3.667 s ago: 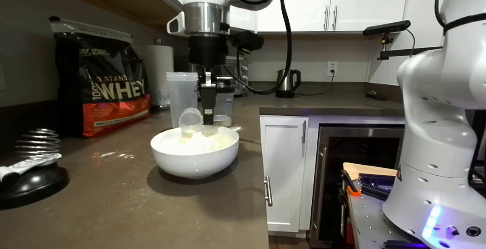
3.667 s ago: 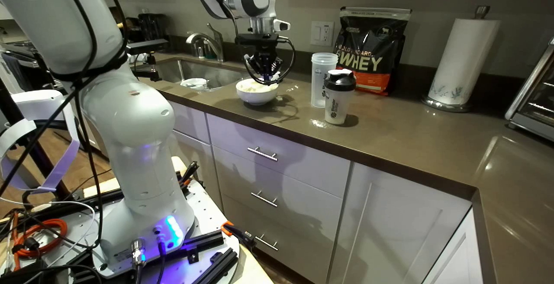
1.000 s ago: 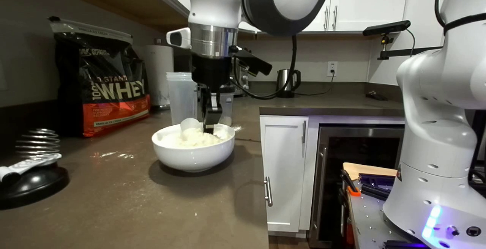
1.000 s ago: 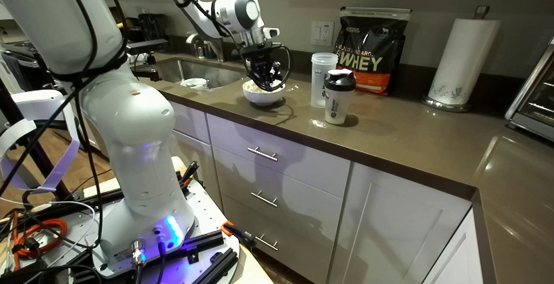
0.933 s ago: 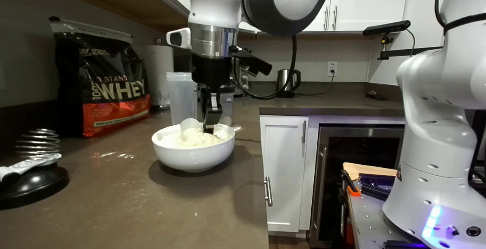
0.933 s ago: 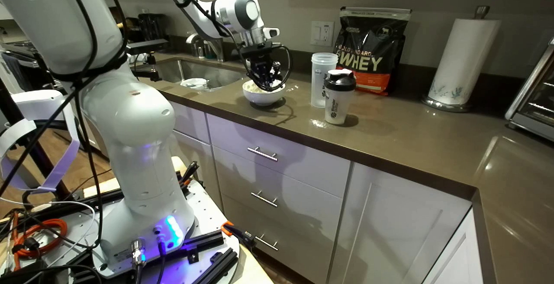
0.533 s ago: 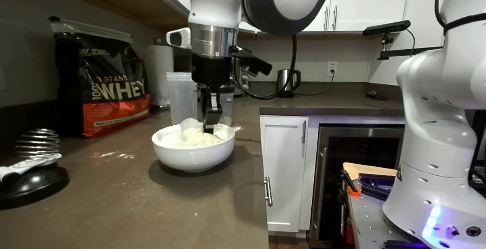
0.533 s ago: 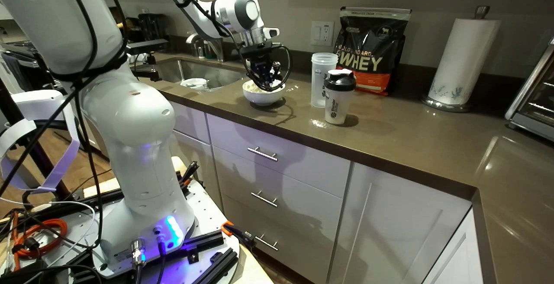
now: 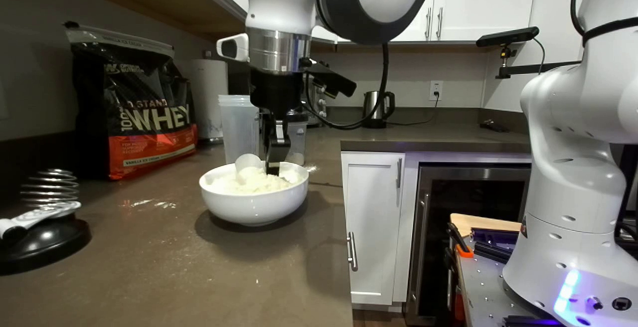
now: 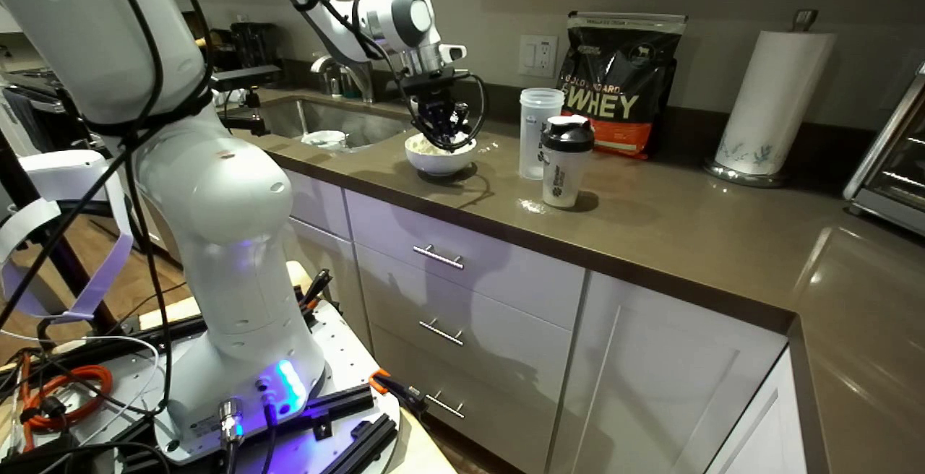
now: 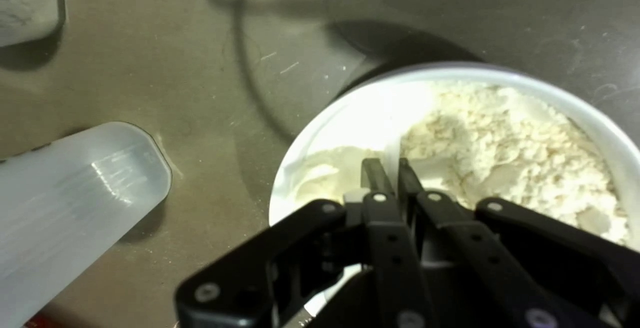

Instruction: Get one scoop of the contents in the white bowl and put in the open clear cup

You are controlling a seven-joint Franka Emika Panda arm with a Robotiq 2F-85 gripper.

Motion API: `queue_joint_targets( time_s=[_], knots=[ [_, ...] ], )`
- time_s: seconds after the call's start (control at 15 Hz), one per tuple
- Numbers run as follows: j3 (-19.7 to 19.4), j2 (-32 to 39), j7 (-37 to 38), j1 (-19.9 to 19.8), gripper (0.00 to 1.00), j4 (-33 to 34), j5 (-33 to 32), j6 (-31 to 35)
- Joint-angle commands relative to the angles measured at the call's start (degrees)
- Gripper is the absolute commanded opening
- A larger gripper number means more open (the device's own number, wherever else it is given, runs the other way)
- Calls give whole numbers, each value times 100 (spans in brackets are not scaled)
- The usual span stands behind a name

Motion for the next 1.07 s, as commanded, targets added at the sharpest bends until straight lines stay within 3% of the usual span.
queue_joint_targets(
  time_s=[0.0,0.47,1.0],
  knots=[
    [-9,-55,-117,63,2,110,42,-330],
    [-16,4,-223,132,2,307,116,-858],
    [-13,66,-316,205,2,363,262,-923]
  ],
)
